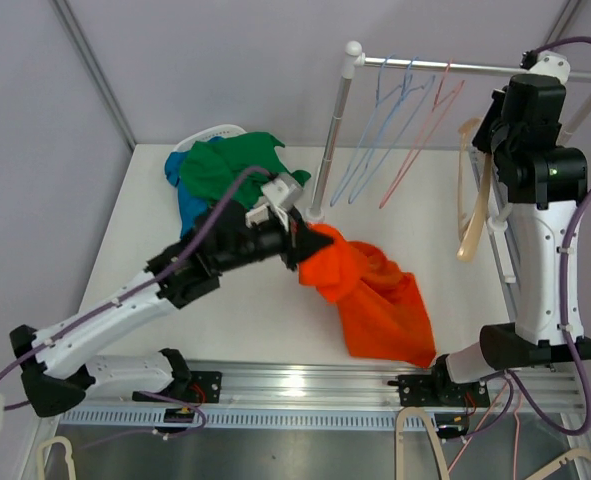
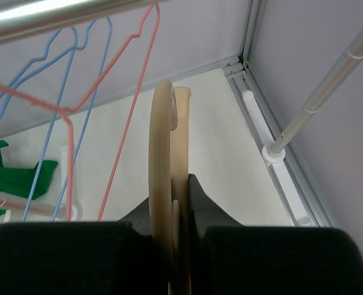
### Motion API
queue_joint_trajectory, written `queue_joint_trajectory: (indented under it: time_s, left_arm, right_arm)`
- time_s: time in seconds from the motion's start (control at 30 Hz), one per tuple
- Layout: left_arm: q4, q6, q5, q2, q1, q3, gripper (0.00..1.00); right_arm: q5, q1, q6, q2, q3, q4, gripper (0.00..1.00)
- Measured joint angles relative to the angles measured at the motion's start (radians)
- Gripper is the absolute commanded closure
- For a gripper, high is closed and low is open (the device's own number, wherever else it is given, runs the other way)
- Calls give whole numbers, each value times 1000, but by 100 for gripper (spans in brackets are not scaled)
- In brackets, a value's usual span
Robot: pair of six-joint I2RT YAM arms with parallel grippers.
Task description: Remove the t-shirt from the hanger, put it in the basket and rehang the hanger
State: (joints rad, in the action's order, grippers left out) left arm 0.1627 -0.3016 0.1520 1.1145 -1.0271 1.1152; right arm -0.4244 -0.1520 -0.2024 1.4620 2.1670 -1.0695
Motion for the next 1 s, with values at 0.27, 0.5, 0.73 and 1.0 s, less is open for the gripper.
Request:
queue_joint_trajectory:
  time_s: [0.27,0.5,0.73,1.0]
  left_arm:
    - [219,49,35,16,316,442,99]
    - [293,73,7,156,544,790,99]
    - [128,61,89,464,730,1166,99]
    - [-88,-122,203,792,889,1354,99]
  right_arm:
    - [140,127,61,48,22,178,100]
    - [232,200,68,141,121,246,100]
    - [282,207,64,199,81,268,100]
    - [307,209,65,222,76,327,100]
